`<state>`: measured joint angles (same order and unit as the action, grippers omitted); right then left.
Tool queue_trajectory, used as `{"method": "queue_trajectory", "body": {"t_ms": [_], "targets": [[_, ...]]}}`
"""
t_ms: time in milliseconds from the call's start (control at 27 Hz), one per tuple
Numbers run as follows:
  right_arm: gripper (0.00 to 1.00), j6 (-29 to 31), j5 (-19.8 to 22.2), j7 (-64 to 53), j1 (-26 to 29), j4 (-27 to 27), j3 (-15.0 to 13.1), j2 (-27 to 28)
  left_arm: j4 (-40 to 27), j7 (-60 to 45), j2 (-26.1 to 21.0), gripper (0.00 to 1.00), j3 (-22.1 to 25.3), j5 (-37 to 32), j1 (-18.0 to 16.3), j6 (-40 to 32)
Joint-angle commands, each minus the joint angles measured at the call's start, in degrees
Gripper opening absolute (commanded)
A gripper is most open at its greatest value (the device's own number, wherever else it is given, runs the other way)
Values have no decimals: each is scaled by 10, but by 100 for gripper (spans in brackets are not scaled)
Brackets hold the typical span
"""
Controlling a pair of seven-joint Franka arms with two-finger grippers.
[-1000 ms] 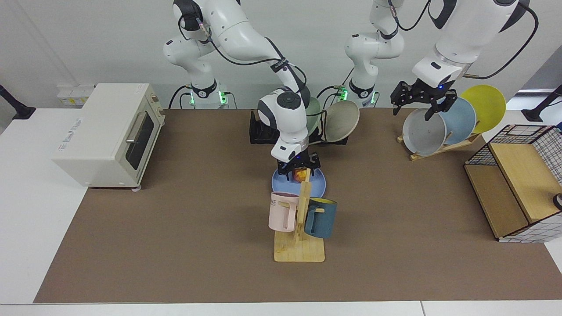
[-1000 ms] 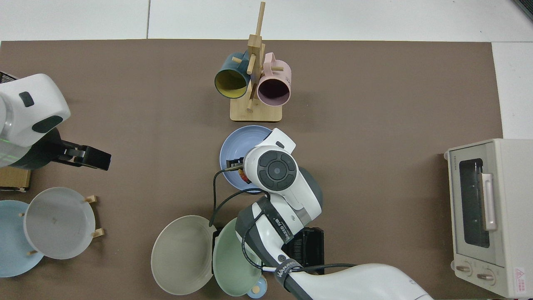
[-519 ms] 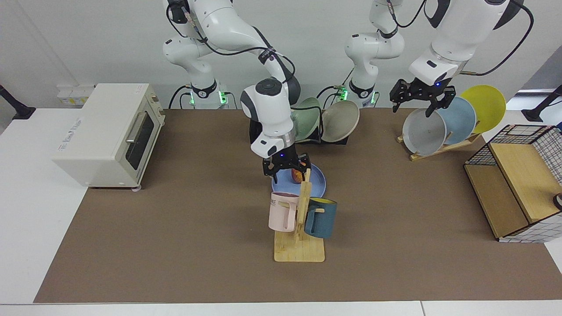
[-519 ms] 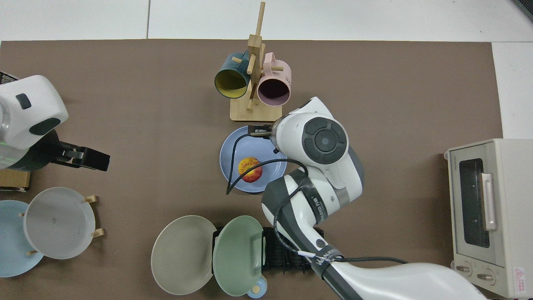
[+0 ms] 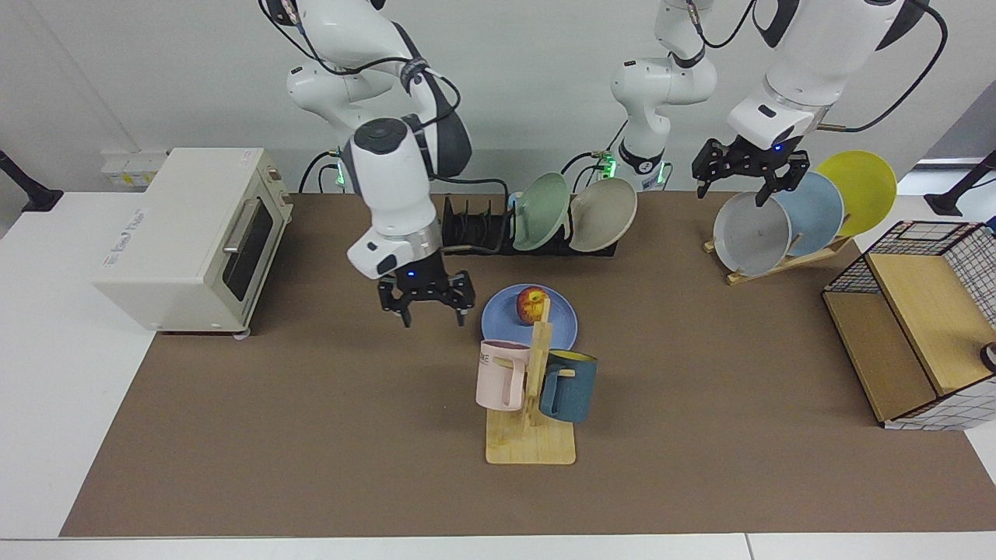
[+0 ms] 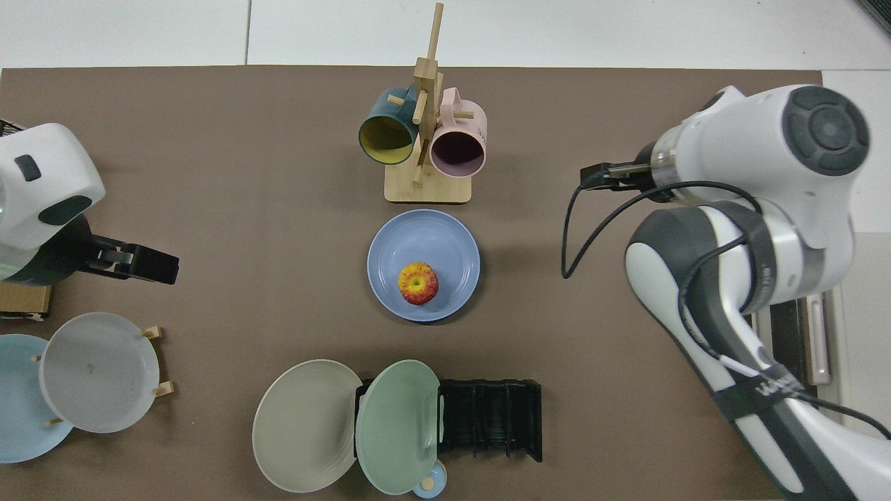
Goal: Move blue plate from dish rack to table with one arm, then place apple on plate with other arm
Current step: 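Open the right gripper and withdraw it from the plate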
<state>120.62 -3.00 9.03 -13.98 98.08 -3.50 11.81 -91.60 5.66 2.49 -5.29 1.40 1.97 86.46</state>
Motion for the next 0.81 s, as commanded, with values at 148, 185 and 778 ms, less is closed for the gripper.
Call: {"method": "queue_trajectory", "body": {"t_ms": [148,185,778], "targets": [[99,-114,4,-116,73,8,10,-66,-2,1,8,100,6,7,2,5],[99,-129,6,-123,78,8,10,-75,-2,2,8,100,7,7,2,6],[99,-207,30,-125,84,9,7,-130,-3,3,9,100,7,7,2,6]]}}
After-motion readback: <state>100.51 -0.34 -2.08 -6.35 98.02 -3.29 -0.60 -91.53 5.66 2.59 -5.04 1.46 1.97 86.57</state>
